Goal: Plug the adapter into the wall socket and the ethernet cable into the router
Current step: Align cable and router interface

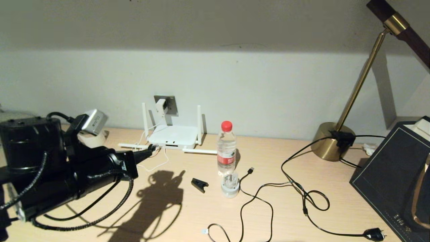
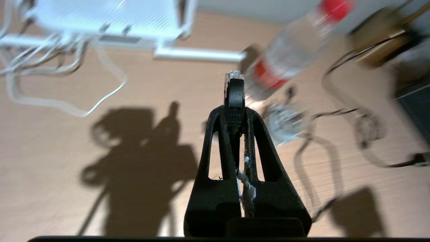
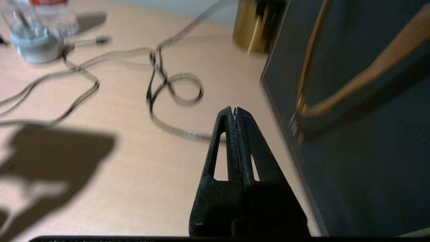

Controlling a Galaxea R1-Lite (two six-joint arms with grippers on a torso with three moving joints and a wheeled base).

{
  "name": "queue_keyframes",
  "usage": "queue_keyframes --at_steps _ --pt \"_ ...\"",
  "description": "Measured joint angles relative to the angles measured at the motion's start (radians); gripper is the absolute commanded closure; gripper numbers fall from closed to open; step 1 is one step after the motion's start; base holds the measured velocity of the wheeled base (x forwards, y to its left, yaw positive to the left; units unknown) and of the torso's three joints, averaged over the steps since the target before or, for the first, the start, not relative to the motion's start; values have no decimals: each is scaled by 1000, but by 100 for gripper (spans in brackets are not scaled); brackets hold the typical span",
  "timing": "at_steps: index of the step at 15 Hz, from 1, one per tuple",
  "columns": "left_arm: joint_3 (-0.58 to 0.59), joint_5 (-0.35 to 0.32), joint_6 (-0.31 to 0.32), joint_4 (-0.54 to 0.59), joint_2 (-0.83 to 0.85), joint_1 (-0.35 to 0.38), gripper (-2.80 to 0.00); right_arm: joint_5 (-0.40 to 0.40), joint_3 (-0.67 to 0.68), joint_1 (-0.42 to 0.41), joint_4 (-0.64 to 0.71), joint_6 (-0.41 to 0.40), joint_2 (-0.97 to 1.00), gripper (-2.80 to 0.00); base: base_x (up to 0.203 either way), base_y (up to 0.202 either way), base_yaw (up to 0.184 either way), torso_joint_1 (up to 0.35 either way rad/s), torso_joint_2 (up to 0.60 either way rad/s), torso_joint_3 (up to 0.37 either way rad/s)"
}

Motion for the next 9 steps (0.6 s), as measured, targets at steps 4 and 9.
queue_keyframes --at_steps 4,9 --pt "63 50 63 -10 38 10 0 -2 14 0 -50 11 -17 0 0 0 0 0 0 0" --pt "41 140 65 1 90 -1 0 -3 15 -1 -50 13 -19 0 0 0 0 0 0 0"
